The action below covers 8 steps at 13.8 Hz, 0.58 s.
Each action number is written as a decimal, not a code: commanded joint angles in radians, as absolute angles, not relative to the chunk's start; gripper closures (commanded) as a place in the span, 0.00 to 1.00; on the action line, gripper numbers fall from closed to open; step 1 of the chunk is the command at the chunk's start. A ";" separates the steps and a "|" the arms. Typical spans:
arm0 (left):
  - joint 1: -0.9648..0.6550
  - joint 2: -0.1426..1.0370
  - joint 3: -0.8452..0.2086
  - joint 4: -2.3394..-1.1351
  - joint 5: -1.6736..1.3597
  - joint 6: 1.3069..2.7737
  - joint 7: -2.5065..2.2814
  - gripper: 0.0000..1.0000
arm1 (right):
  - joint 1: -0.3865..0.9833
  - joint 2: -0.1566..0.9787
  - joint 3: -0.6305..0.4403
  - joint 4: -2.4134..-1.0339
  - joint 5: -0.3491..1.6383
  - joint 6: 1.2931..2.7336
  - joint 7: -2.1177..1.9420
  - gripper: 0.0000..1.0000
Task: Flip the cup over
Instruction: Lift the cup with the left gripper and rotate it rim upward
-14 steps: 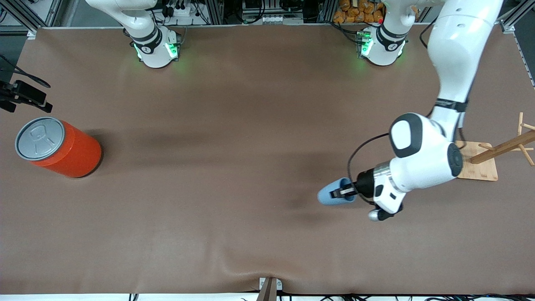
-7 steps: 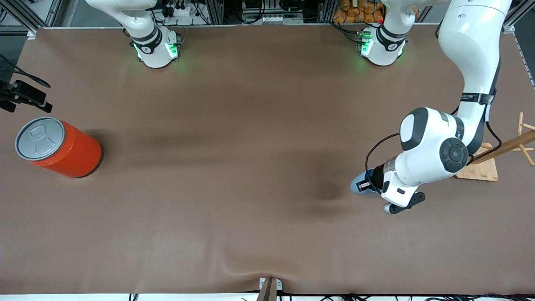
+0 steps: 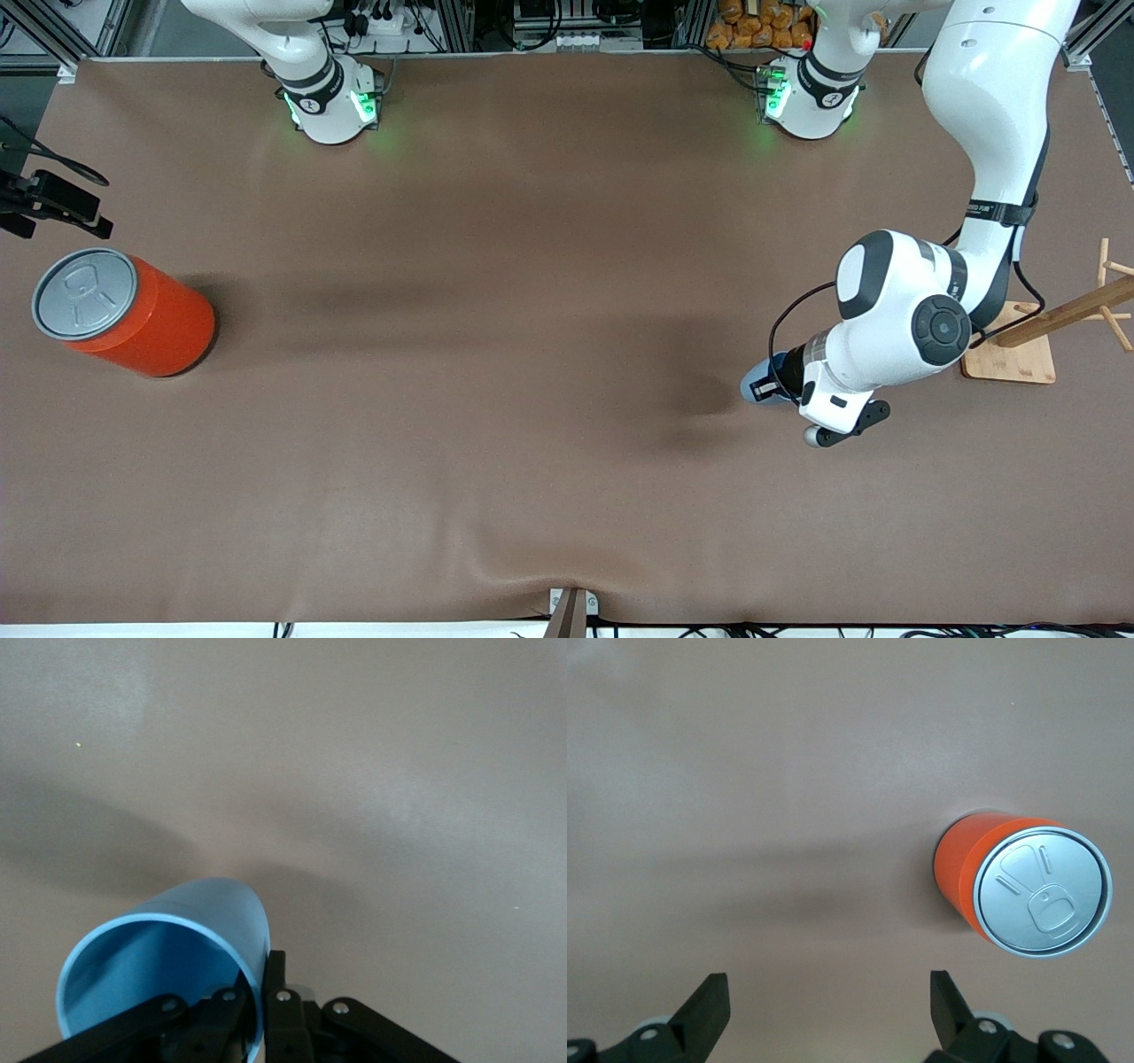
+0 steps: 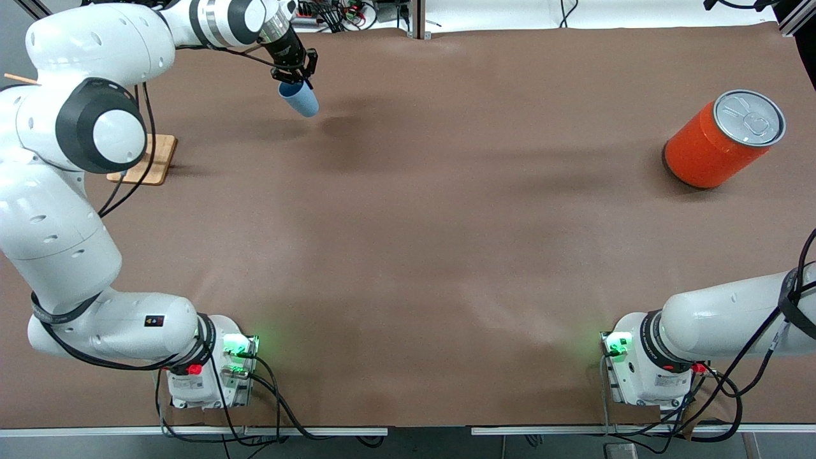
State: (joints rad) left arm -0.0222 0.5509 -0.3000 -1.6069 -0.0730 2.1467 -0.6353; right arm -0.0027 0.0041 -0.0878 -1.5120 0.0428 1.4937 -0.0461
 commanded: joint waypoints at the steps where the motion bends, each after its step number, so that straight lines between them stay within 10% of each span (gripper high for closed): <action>1: -0.023 0.515 -0.304 -1.651 0.006 2.167 -0.696 1.00 | 0.000 0.003 -0.086 -1.508 0.032 1.494 -0.041 0.00; 8: -0.029 0.490 -0.302 -1.732 0.075 2.209 -0.724 1.00 | 0.002 0.006 -0.086 -1.509 0.034 1.491 -0.041 0.00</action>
